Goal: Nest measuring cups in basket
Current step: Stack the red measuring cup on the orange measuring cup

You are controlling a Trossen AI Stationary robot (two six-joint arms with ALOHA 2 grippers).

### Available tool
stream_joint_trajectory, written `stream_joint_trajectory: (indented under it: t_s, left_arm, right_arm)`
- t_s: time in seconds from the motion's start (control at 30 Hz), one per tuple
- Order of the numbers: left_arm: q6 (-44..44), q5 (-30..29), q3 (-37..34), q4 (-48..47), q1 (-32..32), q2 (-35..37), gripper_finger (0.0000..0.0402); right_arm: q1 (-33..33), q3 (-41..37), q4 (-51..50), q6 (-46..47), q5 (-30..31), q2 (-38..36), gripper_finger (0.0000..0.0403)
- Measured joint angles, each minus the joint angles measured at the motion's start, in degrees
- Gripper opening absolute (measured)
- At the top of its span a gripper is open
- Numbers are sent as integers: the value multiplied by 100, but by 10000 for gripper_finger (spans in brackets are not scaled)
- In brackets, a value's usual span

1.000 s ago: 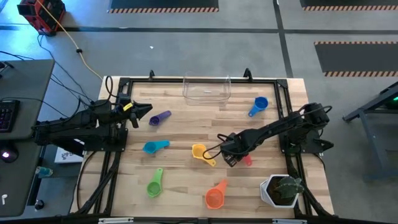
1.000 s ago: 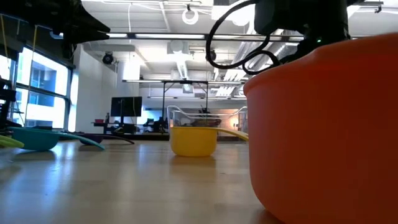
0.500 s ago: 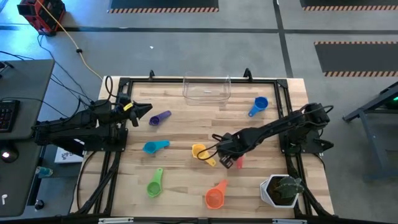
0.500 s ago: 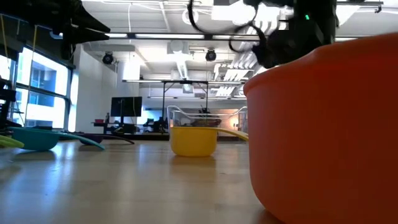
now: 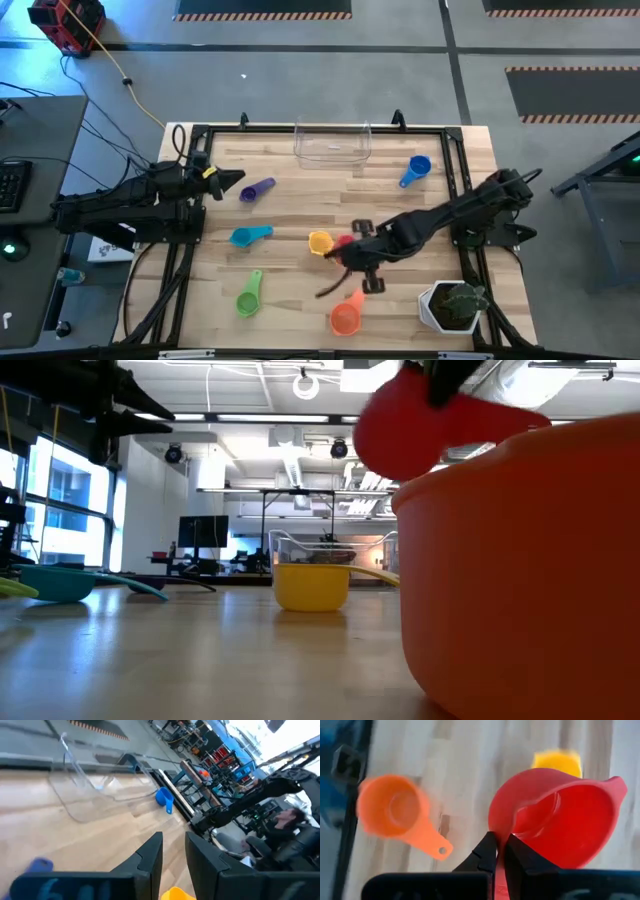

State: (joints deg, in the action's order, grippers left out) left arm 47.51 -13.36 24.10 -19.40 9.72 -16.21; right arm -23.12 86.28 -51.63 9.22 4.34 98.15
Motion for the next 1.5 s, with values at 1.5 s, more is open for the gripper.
stream_joint_trajectory:
  t_s: [1.5]
  left_arm:
    - [1976, -5, -2, -1252, 0, -218, 74]
  right_arm:
    - [-1418, 175, 847, -6075, -35, 1099, 5]
